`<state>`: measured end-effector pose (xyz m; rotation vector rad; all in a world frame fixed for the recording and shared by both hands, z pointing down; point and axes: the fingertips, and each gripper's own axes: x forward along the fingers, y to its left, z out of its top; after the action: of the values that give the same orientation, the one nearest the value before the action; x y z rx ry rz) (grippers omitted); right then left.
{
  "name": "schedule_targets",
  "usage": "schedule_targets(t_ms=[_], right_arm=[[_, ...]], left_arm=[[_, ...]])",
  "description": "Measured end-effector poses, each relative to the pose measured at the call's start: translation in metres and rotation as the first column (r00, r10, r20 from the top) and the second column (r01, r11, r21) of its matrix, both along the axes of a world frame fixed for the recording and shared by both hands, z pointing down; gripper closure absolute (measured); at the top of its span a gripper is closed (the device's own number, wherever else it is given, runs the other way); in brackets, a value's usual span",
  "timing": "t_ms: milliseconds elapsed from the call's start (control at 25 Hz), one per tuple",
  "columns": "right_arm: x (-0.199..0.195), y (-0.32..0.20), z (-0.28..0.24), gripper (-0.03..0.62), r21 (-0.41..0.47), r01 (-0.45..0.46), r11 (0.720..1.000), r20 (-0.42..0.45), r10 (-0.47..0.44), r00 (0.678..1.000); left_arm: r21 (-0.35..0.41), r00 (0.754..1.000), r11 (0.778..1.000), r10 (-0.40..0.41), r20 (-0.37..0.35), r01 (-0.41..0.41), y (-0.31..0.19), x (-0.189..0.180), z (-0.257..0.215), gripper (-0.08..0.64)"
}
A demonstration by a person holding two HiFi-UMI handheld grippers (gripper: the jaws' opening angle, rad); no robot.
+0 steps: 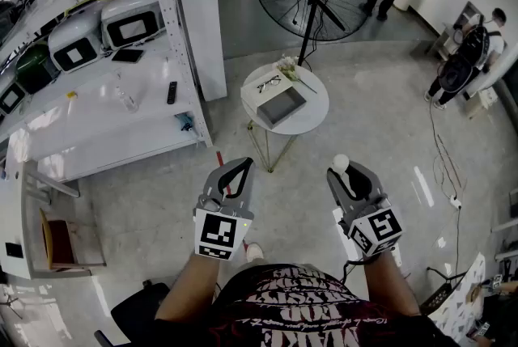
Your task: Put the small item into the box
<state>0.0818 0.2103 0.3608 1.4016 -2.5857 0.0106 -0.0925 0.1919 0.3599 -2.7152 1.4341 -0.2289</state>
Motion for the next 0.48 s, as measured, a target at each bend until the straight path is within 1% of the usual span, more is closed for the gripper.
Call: schedule_targets(t_ms=[200,320,480], right_arm=[[-0.012,-0.020,0.008,0.439,-0.010,-0.005,1.000,0.016,0.005,1.000],[-0.013,-0.025,0.016,0.439,-0.035,-0.015,0.999,0.032,0.016,0.999],[-0.009,-0.028,0.028,0.439,-0.084,-0.037,0.996,0.060,0.043,0.997]], left_arm=[[-0.010,1.000,1.000,0.016,-0.008,-0.016,-0.021,-0.011,0.008,0.557],[-0.023,0.999,0.999,0.037,-0.008,-0.037,-0.029,-0.010,0.015,0.557],[-0.059,0.999,0.997,0.049,-0.013,-0.050,-0.037,-0.013,0.030,0.557]])
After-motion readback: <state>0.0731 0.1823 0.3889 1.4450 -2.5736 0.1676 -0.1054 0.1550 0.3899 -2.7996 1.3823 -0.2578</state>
